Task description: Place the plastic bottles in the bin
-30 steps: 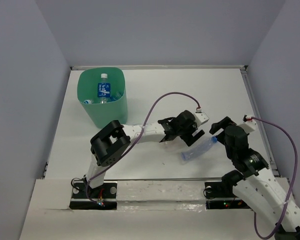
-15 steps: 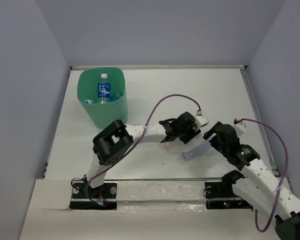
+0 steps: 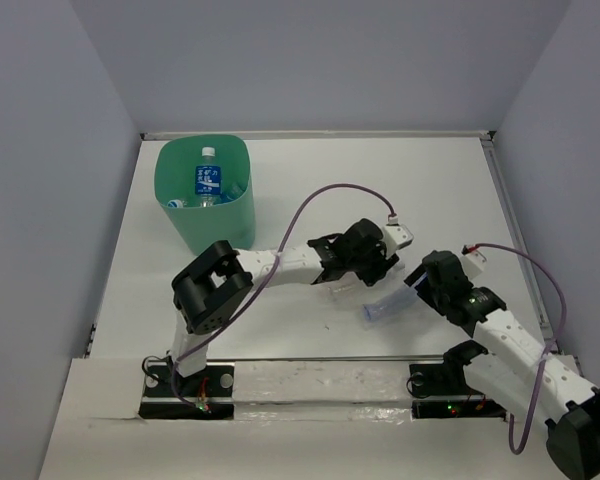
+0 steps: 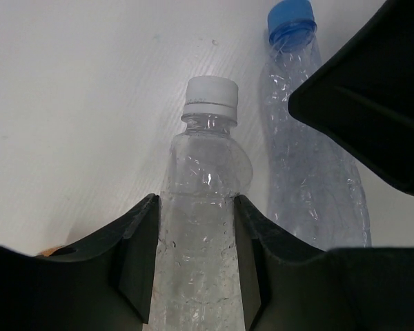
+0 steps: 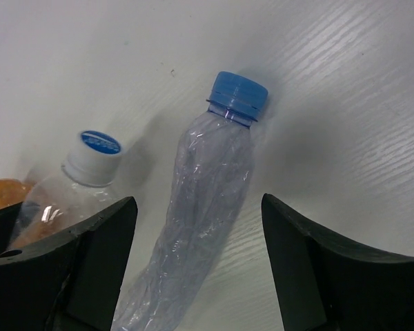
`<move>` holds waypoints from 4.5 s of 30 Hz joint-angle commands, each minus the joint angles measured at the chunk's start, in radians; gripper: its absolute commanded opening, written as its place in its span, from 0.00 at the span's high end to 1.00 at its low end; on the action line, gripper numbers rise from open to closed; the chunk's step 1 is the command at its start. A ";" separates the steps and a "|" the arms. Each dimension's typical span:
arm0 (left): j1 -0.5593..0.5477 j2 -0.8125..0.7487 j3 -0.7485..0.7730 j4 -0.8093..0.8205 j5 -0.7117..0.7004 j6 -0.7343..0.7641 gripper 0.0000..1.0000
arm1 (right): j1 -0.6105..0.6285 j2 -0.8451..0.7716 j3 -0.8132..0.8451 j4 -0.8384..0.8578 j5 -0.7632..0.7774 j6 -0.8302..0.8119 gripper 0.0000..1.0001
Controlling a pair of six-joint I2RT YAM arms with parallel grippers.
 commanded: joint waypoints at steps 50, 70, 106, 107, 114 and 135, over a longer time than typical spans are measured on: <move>0.847 -0.777 -0.337 0.628 -0.657 0.110 0.66 | -0.035 -0.071 -0.171 0.486 -0.221 -0.056 1.00; 0.835 -0.843 -0.442 0.655 -0.575 0.032 0.01 | -0.012 0.037 0.051 0.699 -0.317 -0.232 1.00; 0.835 -1.467 -0.460 -0.314 -0.173 -0.467 0.01 | 0.404 1.439 1.855 0.925 -0.467 -0.901 1.00; 0.835 -1.472 -0.463 -0.317 -0.185 -0.465 0.01 | 0.415 1.481 1.875 0.928 -0.464 -0.907 1.00; 0.837 -1.468 -0.459 -0.356 -0.120 -0.458 0.01 | 0.442 1.565 1.876 0.971 -0.461 -0.883 1.00; 0.770 -1.212 -0.494 -0.172 0.433 -0.545 0.01 | 0.392 0.844 1.077 0.979 -0.340 -0.785 0.14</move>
